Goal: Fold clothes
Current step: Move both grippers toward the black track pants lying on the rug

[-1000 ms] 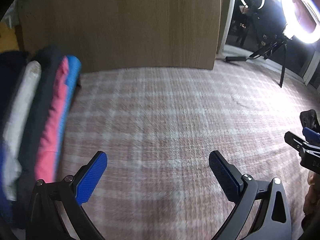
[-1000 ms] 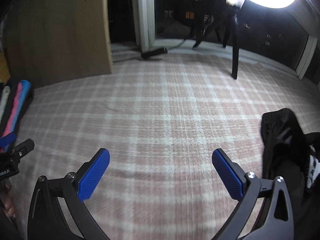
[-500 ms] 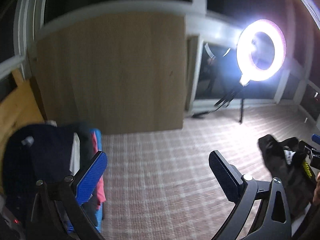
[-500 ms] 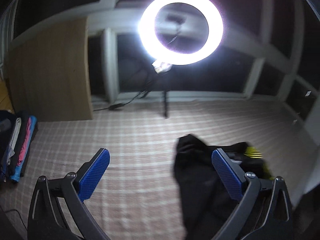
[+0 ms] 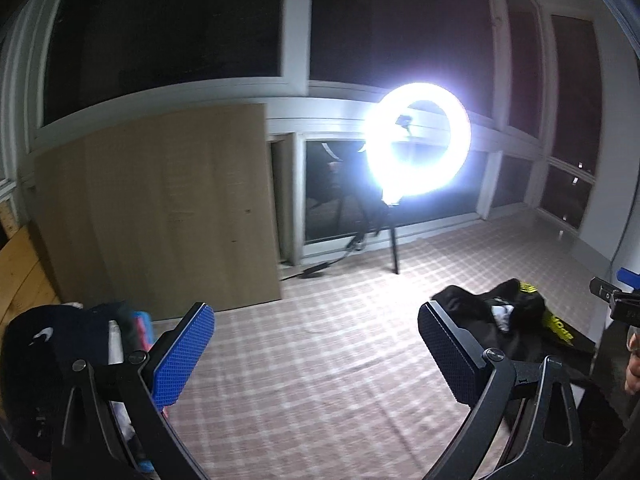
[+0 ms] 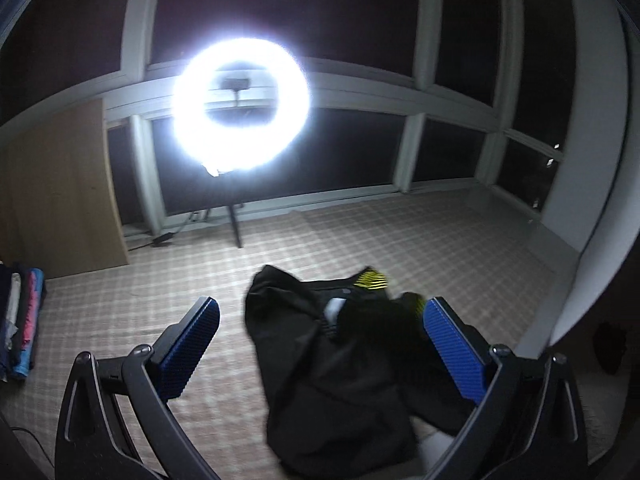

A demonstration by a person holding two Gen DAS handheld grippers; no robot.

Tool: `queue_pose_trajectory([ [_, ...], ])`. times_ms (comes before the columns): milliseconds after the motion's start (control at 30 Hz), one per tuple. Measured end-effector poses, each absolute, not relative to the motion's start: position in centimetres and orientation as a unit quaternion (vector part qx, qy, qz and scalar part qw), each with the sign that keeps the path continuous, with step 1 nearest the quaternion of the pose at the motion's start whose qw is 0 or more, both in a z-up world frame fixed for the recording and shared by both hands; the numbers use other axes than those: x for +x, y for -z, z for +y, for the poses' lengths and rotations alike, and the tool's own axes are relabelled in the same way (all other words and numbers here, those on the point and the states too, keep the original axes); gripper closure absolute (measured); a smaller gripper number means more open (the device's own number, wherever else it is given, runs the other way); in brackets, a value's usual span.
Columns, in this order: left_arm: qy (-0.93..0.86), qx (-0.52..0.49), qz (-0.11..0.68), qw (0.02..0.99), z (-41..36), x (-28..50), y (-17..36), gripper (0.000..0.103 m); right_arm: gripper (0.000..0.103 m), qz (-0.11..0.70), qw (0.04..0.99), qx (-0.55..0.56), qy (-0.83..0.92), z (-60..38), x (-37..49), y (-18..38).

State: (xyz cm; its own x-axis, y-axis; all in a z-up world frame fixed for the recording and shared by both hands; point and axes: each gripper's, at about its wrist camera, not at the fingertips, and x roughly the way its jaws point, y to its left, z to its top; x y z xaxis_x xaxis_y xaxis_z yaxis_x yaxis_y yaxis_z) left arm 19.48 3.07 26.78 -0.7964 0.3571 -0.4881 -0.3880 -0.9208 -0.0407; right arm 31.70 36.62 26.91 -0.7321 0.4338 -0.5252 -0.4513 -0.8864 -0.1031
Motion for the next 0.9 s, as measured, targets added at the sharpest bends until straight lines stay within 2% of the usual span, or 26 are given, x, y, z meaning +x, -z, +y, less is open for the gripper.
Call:
queue_pose_trajectory([
  [267,-0.939,-0.251,0.044,0.229,9.1,20.7,-26.2,0.001,0.0,0.014,0.247,-0.271,-0.93,41.6,33.7,-26.8],
  [600,-0.937,-0.267,0.046,0.222,18.9,19.3,-25.1,0.001,0.0,0.026,0.233,-0.278,-0.931,53.8,31.8,-25.5],
  [900,-0.92,-0.32,0.038,0.225,28.4,15.5,-19.6,0.001,0.005,-0.001,0.154,-0.316,-0.936,62.7,25.6,-22.2],
])
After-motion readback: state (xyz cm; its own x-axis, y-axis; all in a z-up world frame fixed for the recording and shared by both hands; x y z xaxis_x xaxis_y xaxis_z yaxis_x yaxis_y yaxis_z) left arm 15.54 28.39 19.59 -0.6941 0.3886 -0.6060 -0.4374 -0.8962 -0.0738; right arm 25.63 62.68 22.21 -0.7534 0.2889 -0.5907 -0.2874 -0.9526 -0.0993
